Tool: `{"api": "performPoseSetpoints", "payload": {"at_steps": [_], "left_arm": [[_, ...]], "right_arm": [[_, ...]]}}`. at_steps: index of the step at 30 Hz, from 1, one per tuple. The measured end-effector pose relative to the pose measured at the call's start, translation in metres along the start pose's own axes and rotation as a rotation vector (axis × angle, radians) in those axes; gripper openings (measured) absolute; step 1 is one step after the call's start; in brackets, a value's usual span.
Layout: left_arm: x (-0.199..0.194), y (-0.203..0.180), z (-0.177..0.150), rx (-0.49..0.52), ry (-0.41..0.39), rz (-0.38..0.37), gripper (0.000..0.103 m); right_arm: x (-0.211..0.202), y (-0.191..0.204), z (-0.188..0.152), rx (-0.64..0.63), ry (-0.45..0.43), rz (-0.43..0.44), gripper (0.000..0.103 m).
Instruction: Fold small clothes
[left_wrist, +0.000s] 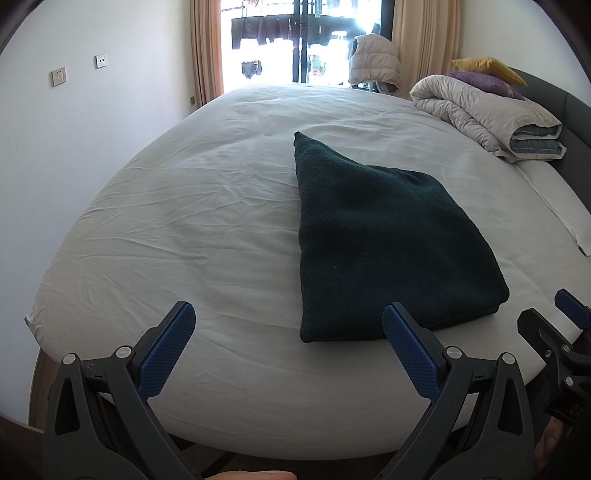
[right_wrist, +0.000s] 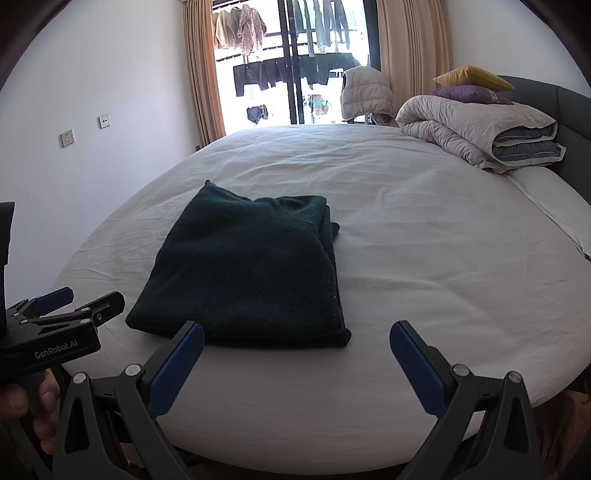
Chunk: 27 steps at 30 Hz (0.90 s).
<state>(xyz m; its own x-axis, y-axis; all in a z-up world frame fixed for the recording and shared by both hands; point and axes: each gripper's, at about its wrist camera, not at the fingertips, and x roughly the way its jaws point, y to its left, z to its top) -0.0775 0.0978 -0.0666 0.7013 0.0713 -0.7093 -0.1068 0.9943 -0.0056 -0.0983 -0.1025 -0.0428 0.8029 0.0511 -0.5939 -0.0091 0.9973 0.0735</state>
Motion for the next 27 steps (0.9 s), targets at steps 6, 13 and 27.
{"api": "performPoseSetpoints", "payload": {"at_steps": [6,13,27], "left_arm": [[0.0002,0.0001,-0.0003,0.000,0.001,-0.001,0.103],[0.0015,0.0001,-0.0012,-0.002,0.007,-0.004,0.103],[0.0031,-0.0011,-0.0027,0.001,0.015,-0.005,0.103]], "right_arm": [[-0.0001,-0.0002,0.0001,0.000,0.001,0.000,0.103],[0.0006,0.0001,-0.0011,0.001,0.003,0.000,0.103],[0.0012,0.0009,-0.0033,0.004,0.007,0.002,0.103]]}}
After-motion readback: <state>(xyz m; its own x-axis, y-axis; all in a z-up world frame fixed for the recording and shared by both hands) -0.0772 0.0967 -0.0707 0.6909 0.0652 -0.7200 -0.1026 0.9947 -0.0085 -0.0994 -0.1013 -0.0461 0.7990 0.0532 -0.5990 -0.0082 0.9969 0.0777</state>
